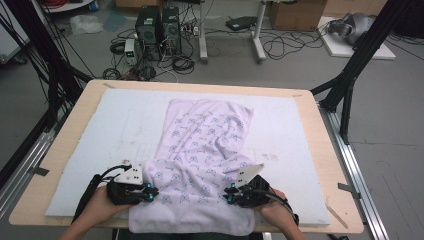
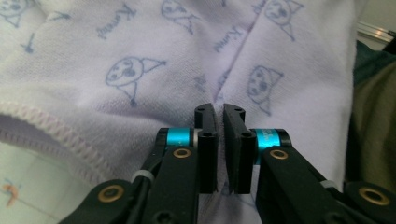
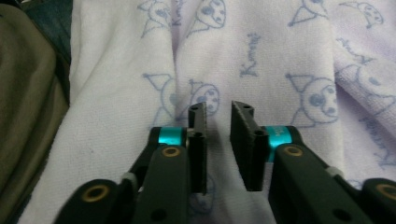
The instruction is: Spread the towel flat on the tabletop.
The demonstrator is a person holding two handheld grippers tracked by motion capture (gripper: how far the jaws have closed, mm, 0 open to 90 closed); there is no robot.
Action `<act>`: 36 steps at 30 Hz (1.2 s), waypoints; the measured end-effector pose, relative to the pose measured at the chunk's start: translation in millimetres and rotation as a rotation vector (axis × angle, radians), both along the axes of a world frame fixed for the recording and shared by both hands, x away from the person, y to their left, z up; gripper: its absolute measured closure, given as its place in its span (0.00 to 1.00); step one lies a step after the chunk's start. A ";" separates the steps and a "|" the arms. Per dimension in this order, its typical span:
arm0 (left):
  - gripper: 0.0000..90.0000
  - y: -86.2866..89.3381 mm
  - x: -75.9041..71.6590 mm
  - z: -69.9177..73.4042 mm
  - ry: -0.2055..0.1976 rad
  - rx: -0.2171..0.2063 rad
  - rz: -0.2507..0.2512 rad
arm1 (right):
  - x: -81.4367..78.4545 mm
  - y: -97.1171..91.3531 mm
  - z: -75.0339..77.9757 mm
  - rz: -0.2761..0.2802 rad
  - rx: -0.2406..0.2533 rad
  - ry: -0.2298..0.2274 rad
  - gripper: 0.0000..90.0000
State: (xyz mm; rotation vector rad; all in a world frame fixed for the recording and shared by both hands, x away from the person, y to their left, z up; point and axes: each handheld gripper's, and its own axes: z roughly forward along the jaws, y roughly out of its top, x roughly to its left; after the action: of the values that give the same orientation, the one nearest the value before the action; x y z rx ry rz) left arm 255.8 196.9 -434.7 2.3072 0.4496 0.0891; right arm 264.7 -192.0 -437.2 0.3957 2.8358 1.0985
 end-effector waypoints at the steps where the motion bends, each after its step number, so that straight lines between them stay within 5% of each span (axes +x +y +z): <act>1: 0.94 1.6 -2.1 0.6 0.004 0.006 -0.013 | -1.1 -0.1 0.0 0.009 0.003 0.011 0.93; 6: 0.96 9.3 -22.8 8.1 0.020 0.012 -0.081 | -10.6 0.0 0.7 0.060 0.008 0.045 0.98; 9: 0.93 15.0 -40.4 20.7 0.005 -0.047 -0.126 | -26.5 -0.7 7.4 0.151 0.065 0.115 0.97; 11: 0.75 17.0 -43.4 28.5 -0.033 -0.062 -0.089 | -36.3 -2.9 18.7 0.178 0.102 0.095 0.89; 15: 0.69 15.6 -24.9 31.3 -0.069 -0.066 -0.037 | -22.7 -11.4 33.5 0.074 0.079 0.022 0.76; 18: 0.69 7.2 -7.9 19.1 -0.058 -0.041 -0.014 | -4.1 -15.1 23.9 -0.007 0.068 0.033 0.70; 21: 0.73 -2.9 -0.2 2.6 -0.015 0.021 -0.041 | 5.0 -11.2 8.1 -0.022 0.031 0.032 0.69; 23: 0.83 -5.2 -3.9 -3.1 -0.028 0.002 -0.037 | 6.1 -7.0 0.5 -0.023 -0.007 0.040 0.72; 24: 0.97 -4.6 -4.9 -2.8 -0.014 0.006 -0.044 | 4.8 -6.9 0.1 -0.016 0.006 0.024 0.79; 26: 0.98 -3.3 -9.0 -1.5 -0.013 0.018 -0.063 | 4.0 -6.3 -0.4 -0.011 0.011 0.017 0.92; 29: 0.98 1.6 -19.6 0.8 0.004 0.024 -0.096 | 1.9 -5.6 0.2 0.016 0.010 0.033 0.97; 31: 0.99 6.1 -31.0 5.6 0.004 -0.005 -0.119 | -2.0 -6.1 2.3 0.056 0.029 0.092 0.98; 34: 0.95 12.1 -46.3 20.1 -0.030 -0.091 -0.134 | -21.9 -9.3 17.8 0.148 0.128 0.072 0.94; 36: 0.74 11.0 -45.0 30.7 -0.068 -0.120 -0.082 | -27.7 -16.1 29.2 0.114 0.148 0.028 0.87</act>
State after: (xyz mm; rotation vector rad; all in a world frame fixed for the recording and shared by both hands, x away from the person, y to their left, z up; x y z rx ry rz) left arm 210.8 207.9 -404.0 2.1945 0.3165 0.0976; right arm 237.0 -208.2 -408.0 0.2636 2.8417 1.3396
